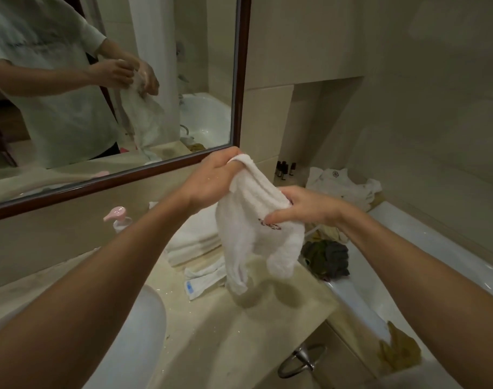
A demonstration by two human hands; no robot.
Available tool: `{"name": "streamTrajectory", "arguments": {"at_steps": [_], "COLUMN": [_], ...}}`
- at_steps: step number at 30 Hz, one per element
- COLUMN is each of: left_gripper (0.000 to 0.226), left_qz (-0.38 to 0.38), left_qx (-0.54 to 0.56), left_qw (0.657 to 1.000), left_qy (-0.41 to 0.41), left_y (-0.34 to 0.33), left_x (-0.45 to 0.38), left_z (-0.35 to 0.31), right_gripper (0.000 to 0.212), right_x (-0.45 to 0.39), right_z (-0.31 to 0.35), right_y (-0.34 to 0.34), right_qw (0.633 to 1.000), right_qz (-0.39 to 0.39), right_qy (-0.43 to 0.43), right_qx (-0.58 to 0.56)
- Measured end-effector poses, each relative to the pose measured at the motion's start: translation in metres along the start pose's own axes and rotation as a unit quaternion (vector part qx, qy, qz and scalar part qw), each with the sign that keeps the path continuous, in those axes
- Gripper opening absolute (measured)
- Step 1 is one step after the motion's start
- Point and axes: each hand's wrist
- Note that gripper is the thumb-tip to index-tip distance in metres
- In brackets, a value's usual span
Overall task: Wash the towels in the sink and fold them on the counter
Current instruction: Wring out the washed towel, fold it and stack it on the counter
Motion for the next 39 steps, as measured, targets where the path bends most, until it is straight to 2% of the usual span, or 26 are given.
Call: {"name": "streamTrajectory", "arguments": {"at_steps": [4,8,10,14,16,19,20,21,23,25,26,27,29,30,32,34,35,36,37,38,39], "left_gripper": [0.03,0.026,0.027,0.028,0.024,0.037,0.038,0.031,0.021,0.036,0.041,0.042,0.037,0.033,0.023,0.022,0.035,0.06,0.088,0.111,0.12], "left_qz": [-0.056,-0.1,-0.118,-0.123,-0.084,0.076,0.102,0.094,-0.003,-0.125,-0.151,-0.147,-0.063,-0.017,0.036,0.074,0.107,0.144,0.17,0.166,0.147], "left_qx": [0.02,-0.065,-0.073,-0.069,-0.087,-0.165,-0.179,-0.191,-0.204,-0.24,-0.226,-0.169,0.038,0.138,0.303,0.372,0.373,0.347,0.302,0.24,0.164], "left_qw": [0.998,0.991,0.988,0.987,0.99,0.981,0.977,0.975,0.978,0.96,0.957,0.964,0.975,0.967,0.93,0.901,0.899,0.904,0.914,0.929,0.947], "left_qy": [0.038,0.058,0.064,0.074,0.07,0.065,0.06,0.057,0.052,0.073,0.101,0.146,0.209,0.212,0.206,0.211,0.203,0.204,0.213,0.226,0.233], "left_y": [0.008,0.018,0.02,0.02,0.022,0.036,0.04,0.042,0.041,0.024,0.011,-0.003,-0.029,-0.04,-0.045,-0.037,-0.032,-0.027,-0.023,-0.019,-0.018], "left_x": [-0.005,-0.008,-0.009,-0.011,-0.01,-0.004,-0.003,-0.003,-0.005,-0.001,0.0,0.003,0.005,0.005,0.003,0.008,0.01,0.012,0.016,0.017,0.018], "left_z": [0.006,0.023,0.028,0.031,0.034,0.036,0.039,0.044,0.055,0.063,0.068,0.072,0.072,0.071,0.066,0.06,0.061,0.066,0.064,0.062,0.057], "right_gripper": [0.037,0.039,0.037,0.029,0.033,0.03,0.027,0.025,0.024,0.017,0.014,0.012,0.012,0.012,0.018,0.022,0.024,0.027,0.029,0.029,0.028], "right_x": [-0.002,0.005,0.009,0.009,0.008,0.009,0.01,0.011,0.012,0.013,0.01,0.005,-0.008,-0.011,-0.015,-0.014,-0.014,-0.015,-0.018,-0.019,-0.017], "right_z": [-0.014,-0.011,-0.006,-0.002,-0.002,-0.005,-0.006,-0.006,-0.004,0.007,0.014,0.019,0.025,0.026,0.029,0.026,0.022,0.018,0.013,0.012,0.013], "right_y": [-0.007,-0.006,-0.003,0.003,0.005,0.008,0.008,0.007,0.001,-0.018,-0.03,-0.044,-0.065,-0.072,-0.073,-0.068,-0.065,-0.062,-0.061,-0.059,-0.057], "right_qw": [0.996,0.987,0.981,0.982,0.984,0.991,0.996,0.999,0.998,0.997,0.988,0.974,0.956,0.951,0.944,0.967,0.979,0.974,0.951,0.925,0.911], "right_qz": [-0.036,-0.047,-0.043,-0.052,-0.068,-0.068,-0.055,-0.037,-0.027,-0.055,-0.075,-0.1,-0.159,-0.168,-0.157,-0.148,-0.159,-0.169,-0.192,-0.215,-0.237], "right_qy": [-0.04,-0.03,-0.015,0.001,0.01,-0.004,-0.014,-0.023,-0.033,-0.019,-0.012,0.004,0.019,0.03,0.044,0.093,0.113,0.122,0.119,0.121,0.128], "right_qx": [-0.077,-0.15,-0.189,-0.183,-0.166,-0.118,-0.068,-0.011,0.042,-0.051,-0.134,-0.204,-0.246,-0.258,-0.286,-0.185,-0.059,0.092,0.21,0.289,0.313]}}
Point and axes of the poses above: each hand's wrist, its own x-axis away from the middle knuckle, its own y-axis out of the back of the hand, z = x × y, and after that the axes turned 8 degrees about y, right-handed
